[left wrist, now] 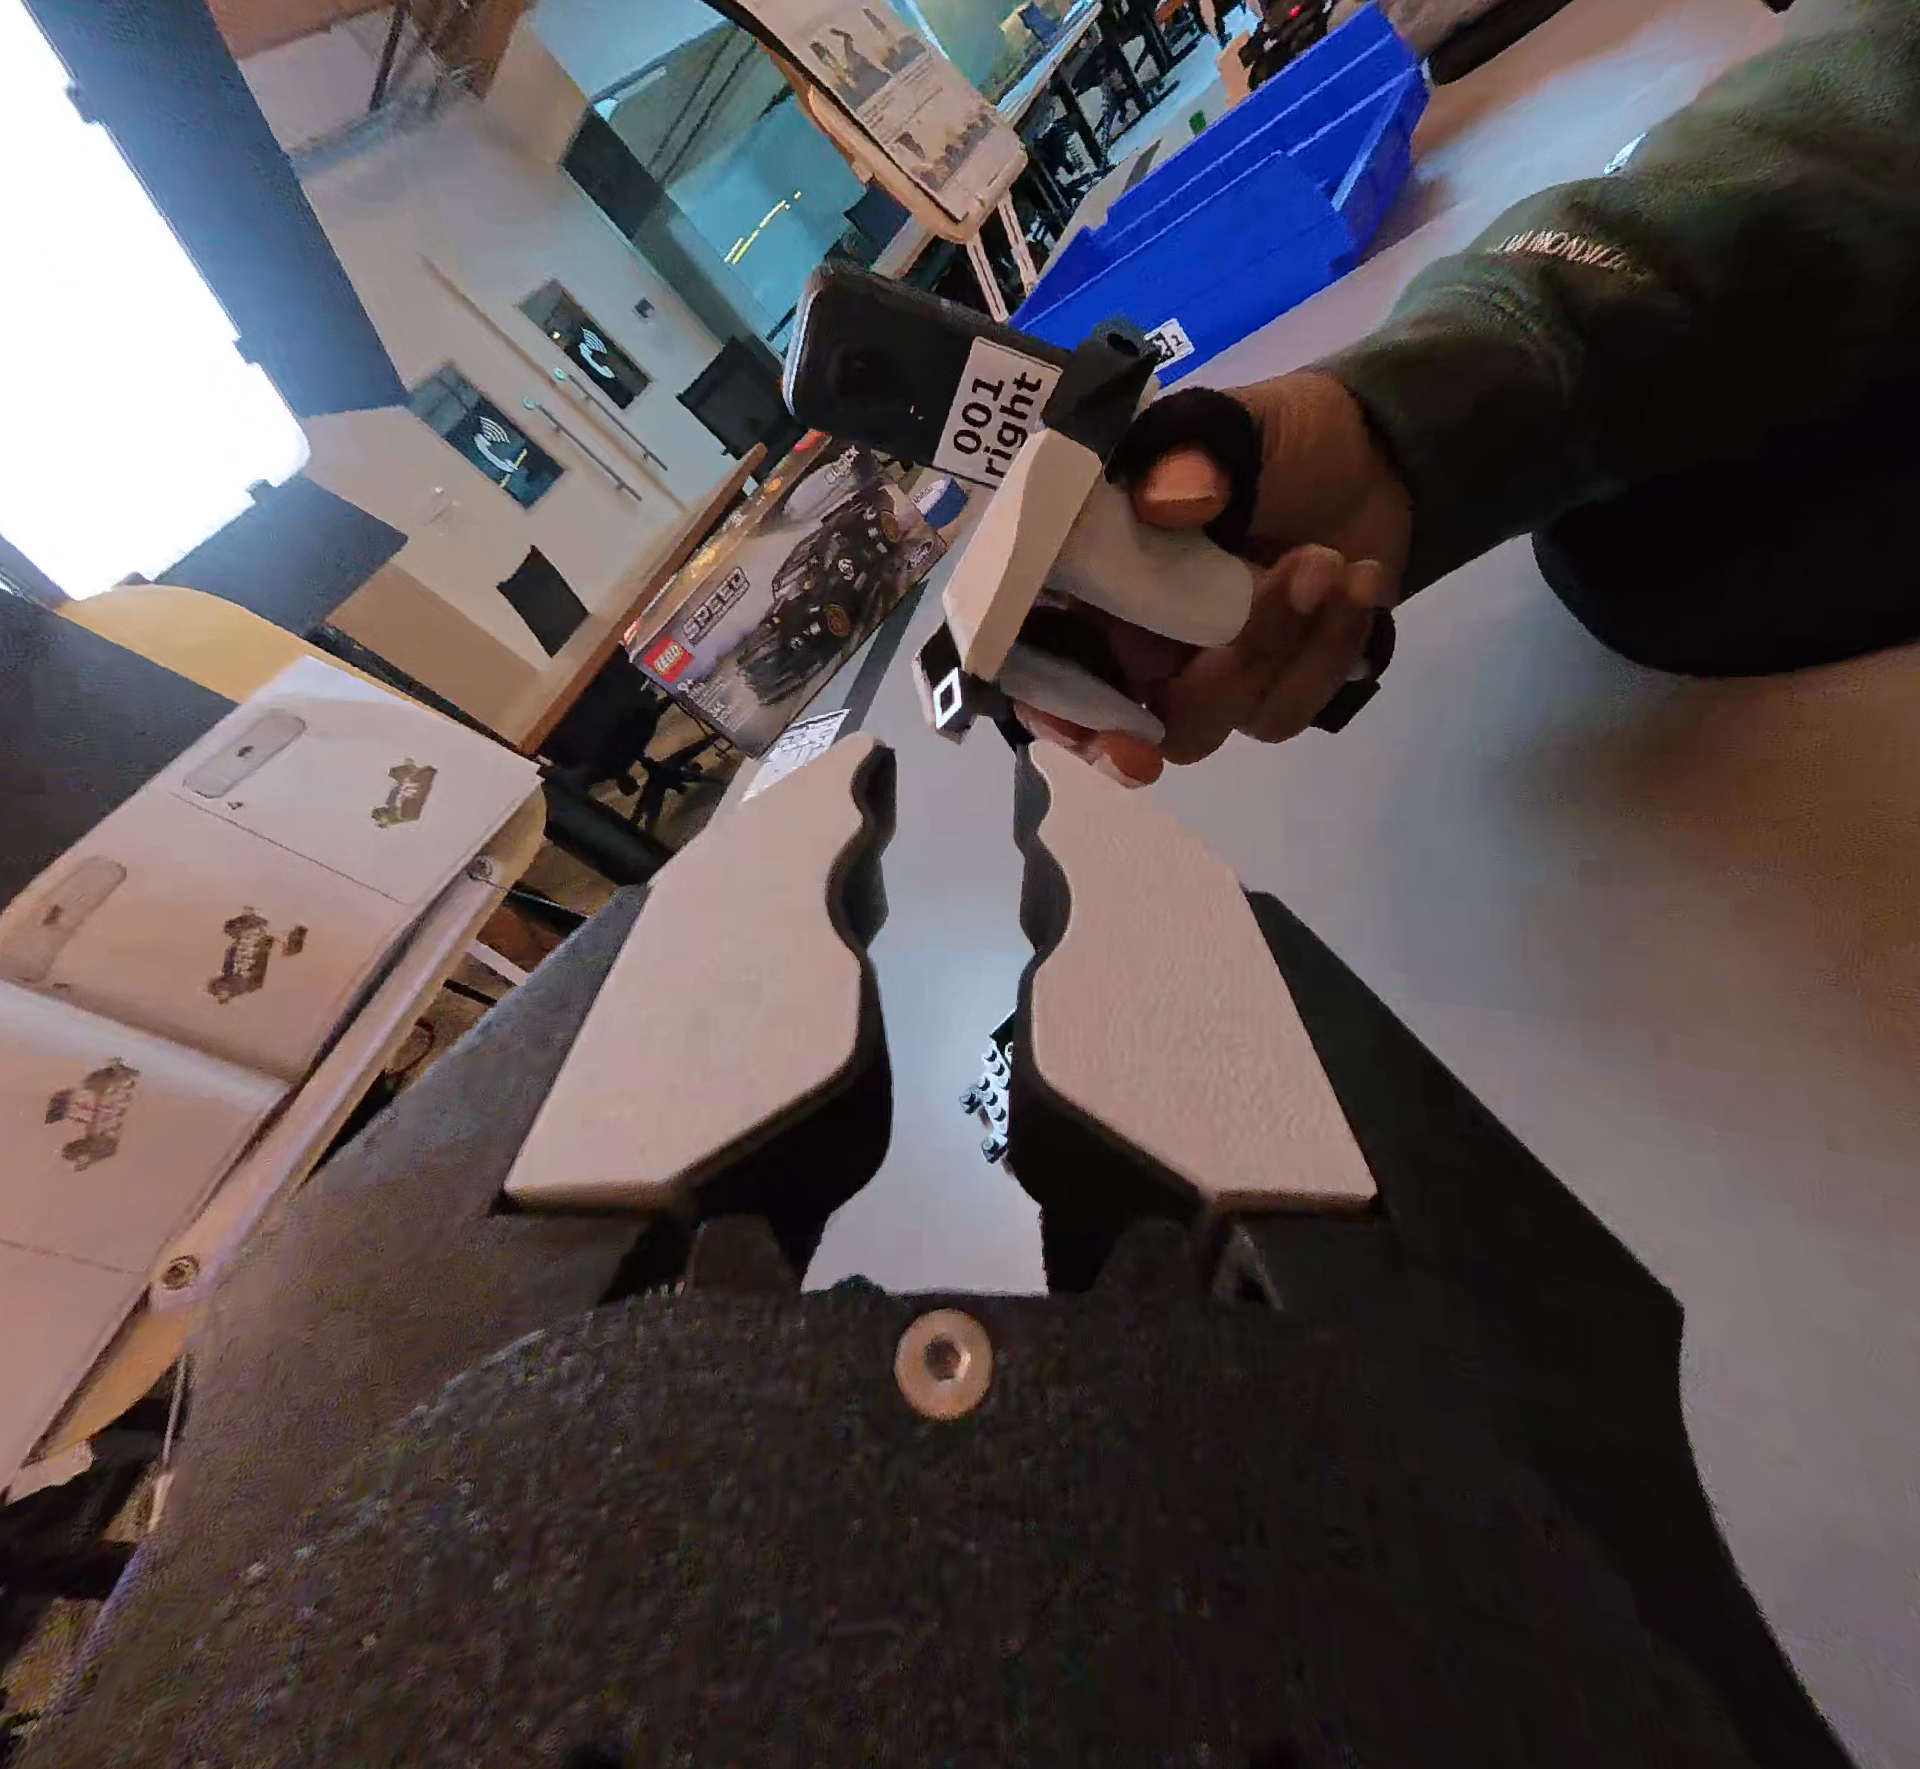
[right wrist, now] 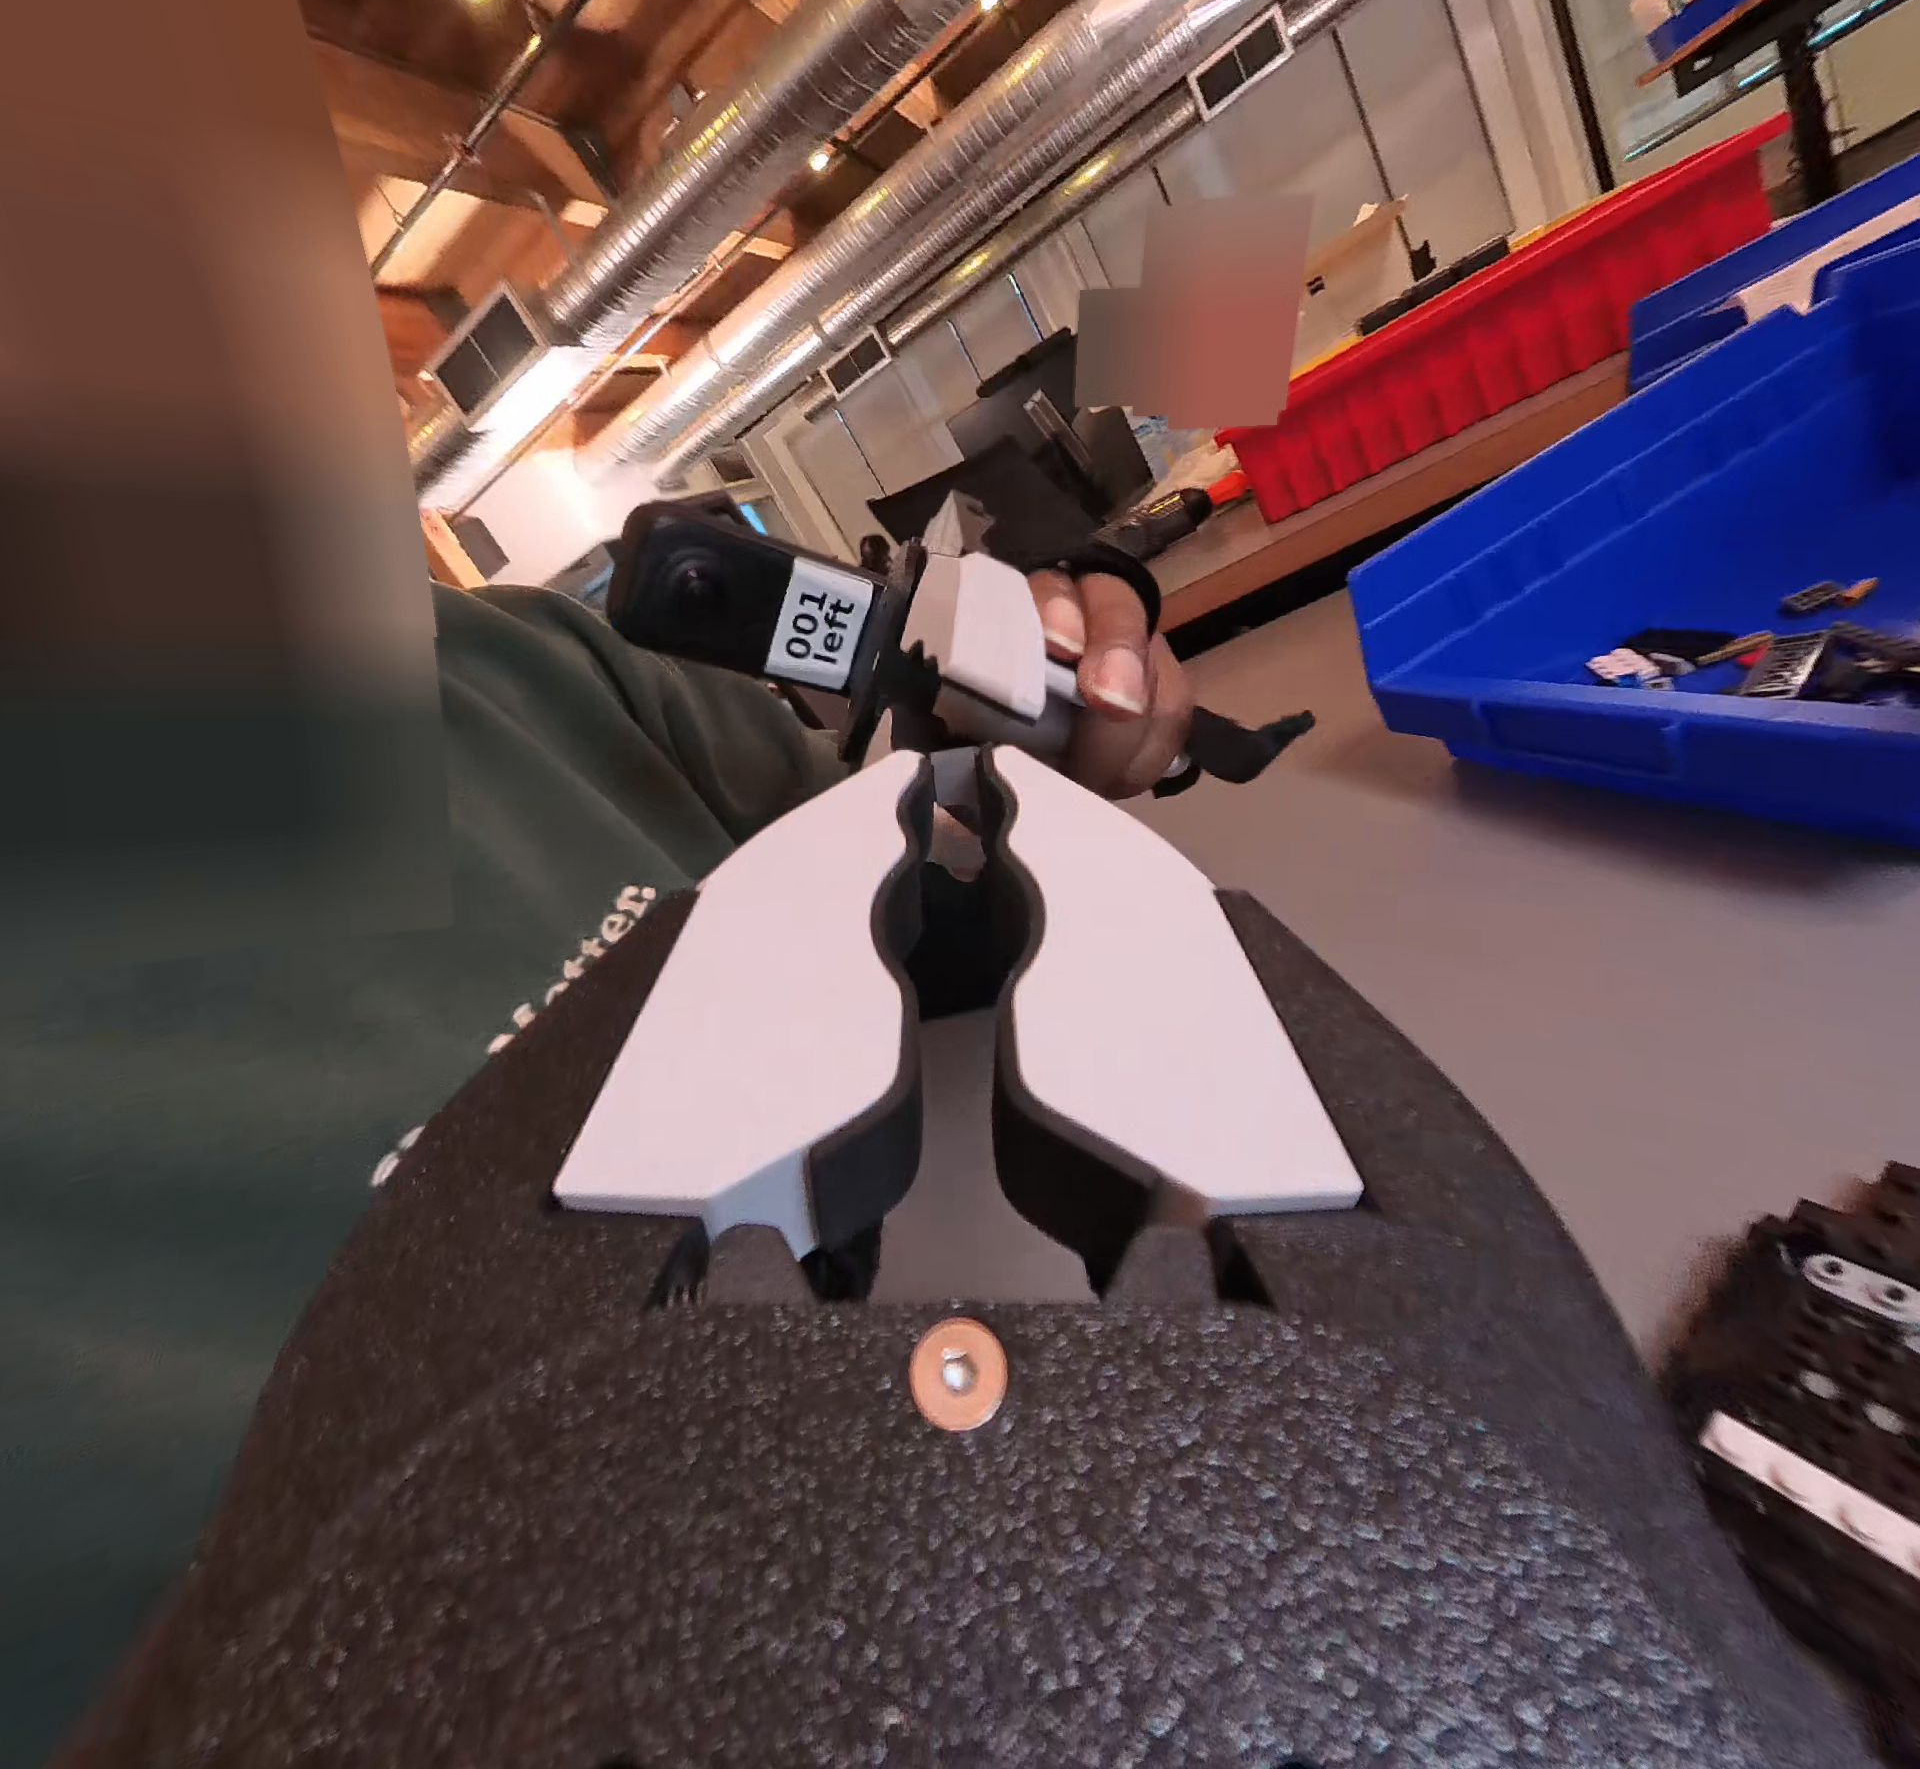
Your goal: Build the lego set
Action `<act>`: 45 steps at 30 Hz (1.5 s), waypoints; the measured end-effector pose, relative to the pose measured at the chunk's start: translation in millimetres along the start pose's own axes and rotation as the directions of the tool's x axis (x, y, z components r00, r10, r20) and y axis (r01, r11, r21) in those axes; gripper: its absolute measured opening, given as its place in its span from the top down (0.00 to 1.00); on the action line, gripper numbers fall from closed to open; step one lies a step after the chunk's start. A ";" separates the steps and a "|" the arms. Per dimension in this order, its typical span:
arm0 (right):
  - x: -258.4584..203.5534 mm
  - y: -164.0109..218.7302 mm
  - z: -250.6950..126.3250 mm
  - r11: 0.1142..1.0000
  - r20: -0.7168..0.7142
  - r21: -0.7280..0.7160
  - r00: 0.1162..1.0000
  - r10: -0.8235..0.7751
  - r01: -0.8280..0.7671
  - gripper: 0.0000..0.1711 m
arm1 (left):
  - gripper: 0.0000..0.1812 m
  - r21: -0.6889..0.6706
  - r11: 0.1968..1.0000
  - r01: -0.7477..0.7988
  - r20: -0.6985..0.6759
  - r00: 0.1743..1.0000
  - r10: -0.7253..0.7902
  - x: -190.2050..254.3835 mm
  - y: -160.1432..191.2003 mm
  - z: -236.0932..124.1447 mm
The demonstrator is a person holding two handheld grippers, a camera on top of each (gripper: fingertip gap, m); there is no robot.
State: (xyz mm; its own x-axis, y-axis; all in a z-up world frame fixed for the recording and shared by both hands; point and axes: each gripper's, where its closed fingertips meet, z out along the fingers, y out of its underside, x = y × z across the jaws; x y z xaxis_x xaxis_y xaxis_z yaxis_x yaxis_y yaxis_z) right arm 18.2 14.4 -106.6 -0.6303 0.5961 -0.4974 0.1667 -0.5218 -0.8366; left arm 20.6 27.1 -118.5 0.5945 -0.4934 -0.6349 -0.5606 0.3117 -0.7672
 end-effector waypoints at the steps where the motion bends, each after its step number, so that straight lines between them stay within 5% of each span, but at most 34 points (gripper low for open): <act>1: 0.5 0.8 1.7 1.000 -0.004 0.000 1.000 0.007 -0.007 0.95 | 0.90 0.006 1.000 -0.023 0.005 1.000 0.023 1.3 -1.6 0.3; 9: 4.8 2.7 2.7 0.996 0.004 0.003 0.996 0.084 -0.084 0.96 | 0.94 0.010 0.995 -0.096 0.032 0.995 0.095 3.0 -2.2 0.7; 17: 9.2 -18.2 -13.8 0.996 -0.038 0.094 0.999 0.014 -0.011 0.88 | 0.94 0.112 0.942 0.315 -0.035 0.949 -0.313 -25.1 5.4 -10.7; 22: 29.5 -21.2 -27.8 0.977 -0.251 0.013 0.947 -0.202 0.212 0.87 | 0.94 0.002 0.930 0.367 0.137 0.921 -0.364 -61.2 52.2 -16.4; 26: 61.3 -21.1 -50.1 0.929 -0.480 -0.158 0.796 -0.369 0.335 0.87 | 0.93 -0.280 0.720 0.635 0.538 0.725 -0.430 -109.7 165.0 -48.5; 28: 74.8 -18.4 -60.1 0.918 -0.540 -0.218 0.743 -0.395 0.331 0.87 | 0.71 -0.341 0.564 0.752 0.590 0.638 -0.494 -107.5 200.2 -60.7; 30: 84.2 -14.4 -65.2 0.919 -0.570 -0.249 0.720 -0.395 0.306 0.88 | 0.67 -0.339 0.506 0.793 0.595 0.597 -0.538 -103.5 210.7 -65.3; 38: 105.7 12.6 -67.6 0.882 -0.588 -0.407 0.670 -0.453 0.239 0.86 | 0.68 -0.420 0.606 0.676 0.547 0.721 -0.426 -97.7 204.7 -60.8; 45: 128.3 58.2 -72.1 0.768 -0.582 -0.636 0.611 -0.537 0.069 0.70 | 1.00 -0.368 0.789 0.491 0.287 0.868 -0.406 -59.7 157.1 -26.8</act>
State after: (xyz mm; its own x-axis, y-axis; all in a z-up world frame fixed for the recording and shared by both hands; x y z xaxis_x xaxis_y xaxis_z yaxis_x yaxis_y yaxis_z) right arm 1.7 104.6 -235.7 -0.0329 0.9994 0.0118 0.5675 0.0284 -0.8229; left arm -118.4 83.8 -198.7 0.9088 -0.3220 -0.2654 -0.3628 -0.2954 -0.8838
